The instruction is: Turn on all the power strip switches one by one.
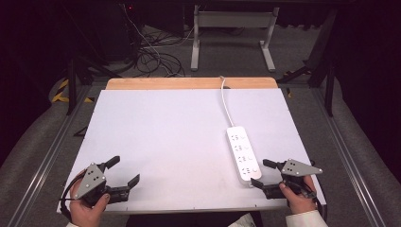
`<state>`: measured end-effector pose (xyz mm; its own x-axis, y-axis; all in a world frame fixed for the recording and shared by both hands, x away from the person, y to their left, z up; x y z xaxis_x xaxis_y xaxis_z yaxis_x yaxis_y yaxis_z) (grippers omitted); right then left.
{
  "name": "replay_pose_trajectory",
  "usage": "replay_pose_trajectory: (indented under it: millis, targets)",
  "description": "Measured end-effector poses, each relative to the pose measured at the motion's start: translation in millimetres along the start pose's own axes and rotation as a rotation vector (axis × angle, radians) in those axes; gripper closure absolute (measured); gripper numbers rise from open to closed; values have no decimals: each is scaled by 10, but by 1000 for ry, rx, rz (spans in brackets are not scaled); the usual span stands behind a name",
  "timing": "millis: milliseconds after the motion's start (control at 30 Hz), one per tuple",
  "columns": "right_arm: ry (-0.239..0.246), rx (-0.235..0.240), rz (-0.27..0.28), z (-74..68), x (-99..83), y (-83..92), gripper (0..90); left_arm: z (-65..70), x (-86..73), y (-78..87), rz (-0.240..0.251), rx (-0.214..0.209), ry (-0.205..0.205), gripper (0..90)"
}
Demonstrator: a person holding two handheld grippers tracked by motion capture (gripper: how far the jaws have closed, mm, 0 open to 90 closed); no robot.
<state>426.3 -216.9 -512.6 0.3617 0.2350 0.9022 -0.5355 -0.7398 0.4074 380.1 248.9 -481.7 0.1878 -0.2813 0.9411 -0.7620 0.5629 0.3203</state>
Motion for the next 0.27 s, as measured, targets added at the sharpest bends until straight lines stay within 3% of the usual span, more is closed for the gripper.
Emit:
replay_pose_trajectory:
  millis: [167, 267]
  targets:
    - [0, -7, 0, 8, -4, 5, 135, 8, -1, -12, -10, 9, -31, 86]
    - [1, -13, -1, 21, -5, 4, 134, 3, -3, -20, -14, 9, -29, 85]
Point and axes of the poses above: each handheld gripper's, and its own axes: y roughly backward along the jaws, x roughly out of its top, z roughly to its right, the point moved 6 cm from there along -y, roughly forward along the jaws, and after that the axes turned 4 degrees about -y, right-handed, at the moved point
